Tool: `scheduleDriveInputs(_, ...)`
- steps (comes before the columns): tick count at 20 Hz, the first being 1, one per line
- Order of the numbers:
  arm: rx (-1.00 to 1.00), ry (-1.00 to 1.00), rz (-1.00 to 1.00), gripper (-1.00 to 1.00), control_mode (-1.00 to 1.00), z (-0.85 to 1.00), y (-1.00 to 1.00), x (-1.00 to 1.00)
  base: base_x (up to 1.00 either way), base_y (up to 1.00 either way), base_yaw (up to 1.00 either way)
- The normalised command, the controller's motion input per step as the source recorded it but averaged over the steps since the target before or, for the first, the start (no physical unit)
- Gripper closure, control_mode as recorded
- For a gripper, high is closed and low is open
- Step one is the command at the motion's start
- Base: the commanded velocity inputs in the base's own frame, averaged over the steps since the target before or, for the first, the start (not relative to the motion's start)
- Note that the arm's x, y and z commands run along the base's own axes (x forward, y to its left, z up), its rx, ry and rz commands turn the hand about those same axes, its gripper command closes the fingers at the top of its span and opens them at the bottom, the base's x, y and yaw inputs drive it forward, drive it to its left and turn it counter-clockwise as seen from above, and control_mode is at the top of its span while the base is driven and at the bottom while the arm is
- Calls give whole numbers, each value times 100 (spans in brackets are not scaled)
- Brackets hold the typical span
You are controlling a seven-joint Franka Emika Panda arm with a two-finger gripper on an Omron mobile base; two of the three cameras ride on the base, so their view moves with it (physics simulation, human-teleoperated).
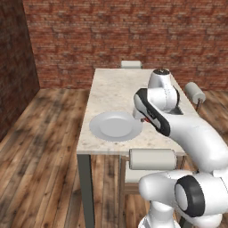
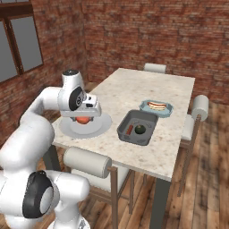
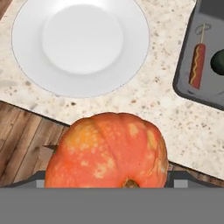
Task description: Place one cooked food and one vegetable from the large plate to each tupperware container.
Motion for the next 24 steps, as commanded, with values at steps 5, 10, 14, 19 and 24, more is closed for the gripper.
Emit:
scheduleDriveInputs(5, 0, 3, -5, 100, -100, 47, -7, -100, 0, 0, 0)
scheduleDriveInputs(10, -1, 8, -8, 100, -100, 7, -1, -81, 0, 0, 0)
scheduleDriveInputs(14, 0, 3, -1, 100, -100, -4, 0, -7, 0, 0, 0)
scheduleDriveInputs(19, 0, 0, 0, 100, -100, 0, 0, 0, 0, 0, 0)
scheduleDriveInputs(24, 0, 0, 0, 100, 100, 0, 0, 0, 0, 0, 0)
